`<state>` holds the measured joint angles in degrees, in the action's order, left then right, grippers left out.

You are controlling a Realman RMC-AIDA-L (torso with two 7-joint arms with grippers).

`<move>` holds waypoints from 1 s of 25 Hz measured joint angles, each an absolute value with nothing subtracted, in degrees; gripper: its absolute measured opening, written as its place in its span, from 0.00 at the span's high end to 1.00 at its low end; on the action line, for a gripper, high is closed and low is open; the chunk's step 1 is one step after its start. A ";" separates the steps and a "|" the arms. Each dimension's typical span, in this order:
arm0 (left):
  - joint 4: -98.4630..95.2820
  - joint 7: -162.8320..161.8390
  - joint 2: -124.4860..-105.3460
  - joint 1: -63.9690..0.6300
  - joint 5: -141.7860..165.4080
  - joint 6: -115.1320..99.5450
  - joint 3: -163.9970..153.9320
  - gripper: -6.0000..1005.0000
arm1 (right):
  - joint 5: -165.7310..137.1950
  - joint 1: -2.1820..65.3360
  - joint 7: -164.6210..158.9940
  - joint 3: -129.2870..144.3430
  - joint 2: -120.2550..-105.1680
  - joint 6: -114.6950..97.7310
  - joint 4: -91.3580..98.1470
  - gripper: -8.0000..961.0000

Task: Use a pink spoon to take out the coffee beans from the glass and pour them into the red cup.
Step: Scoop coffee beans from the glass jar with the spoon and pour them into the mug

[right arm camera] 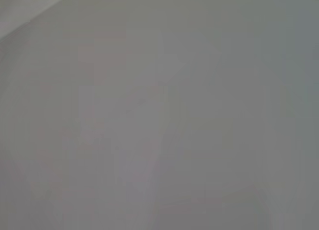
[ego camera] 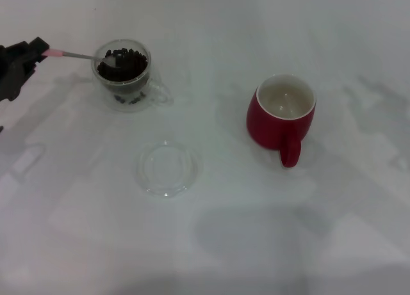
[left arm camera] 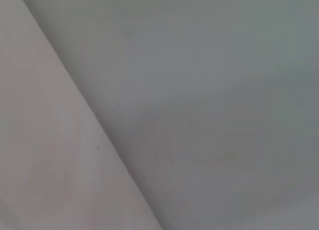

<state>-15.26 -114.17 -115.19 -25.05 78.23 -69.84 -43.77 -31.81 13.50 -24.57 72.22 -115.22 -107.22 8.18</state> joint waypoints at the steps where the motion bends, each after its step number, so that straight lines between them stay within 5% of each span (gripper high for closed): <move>1: -15.26 -114.48 -115.15 -24.73 77.28 -70.31 -43.77 0.87 | -31.81 13.55 -24.55 72.22 -115.22 -107.06 8.17 0.63; 25: -15.68 -115.63 -116.18 -32.25 83.34 -79.72 -46.15 0.87 | -31.82 15.91 -24.52 72.07 -115.13 -104.93 8.94 0.63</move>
